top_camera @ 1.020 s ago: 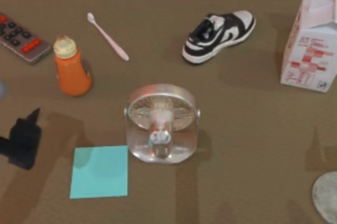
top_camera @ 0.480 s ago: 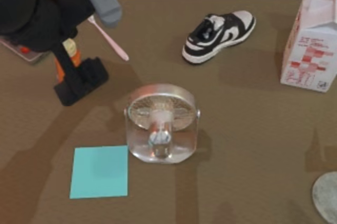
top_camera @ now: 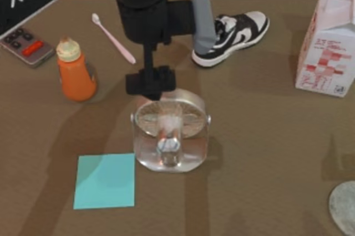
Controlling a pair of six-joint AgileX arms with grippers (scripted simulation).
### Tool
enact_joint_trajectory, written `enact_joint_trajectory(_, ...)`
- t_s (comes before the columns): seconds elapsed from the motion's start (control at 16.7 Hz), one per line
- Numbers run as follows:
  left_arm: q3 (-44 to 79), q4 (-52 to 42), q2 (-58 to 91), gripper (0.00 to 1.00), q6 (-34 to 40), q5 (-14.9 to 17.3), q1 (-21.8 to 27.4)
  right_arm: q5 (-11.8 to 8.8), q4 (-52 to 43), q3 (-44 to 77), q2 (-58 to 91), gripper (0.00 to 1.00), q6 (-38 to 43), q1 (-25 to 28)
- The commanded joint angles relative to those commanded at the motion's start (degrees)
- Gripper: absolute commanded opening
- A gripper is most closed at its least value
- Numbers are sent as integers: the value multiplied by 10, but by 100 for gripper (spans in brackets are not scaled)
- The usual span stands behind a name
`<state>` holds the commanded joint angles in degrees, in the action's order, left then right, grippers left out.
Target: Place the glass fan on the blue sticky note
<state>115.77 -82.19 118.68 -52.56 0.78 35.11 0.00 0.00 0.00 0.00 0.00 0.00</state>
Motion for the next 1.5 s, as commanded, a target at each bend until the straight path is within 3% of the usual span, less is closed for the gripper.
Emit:
enact_joint_trajectory(0.24,72,-43,75,100,-33,-6,17,0,0,0,0,100,0,0)
enact_joint_trajectory(0.6,73,-43,78,100,-35,-6,15,0,0,0,0,100,0,0)
enact_joint_trajectory(1.02,-49,68,68,100,-35,-7,16,0,0,0,0,100,0,0)
enact_joint_trajectory(1.26,-55,75,68,100,-36,-7,17,0,0,0,0,100,0,0)
enact_joint_trajectory(1.5,-55,75,68,70,-36,-7,17,0,0,0,0,100,0,0)
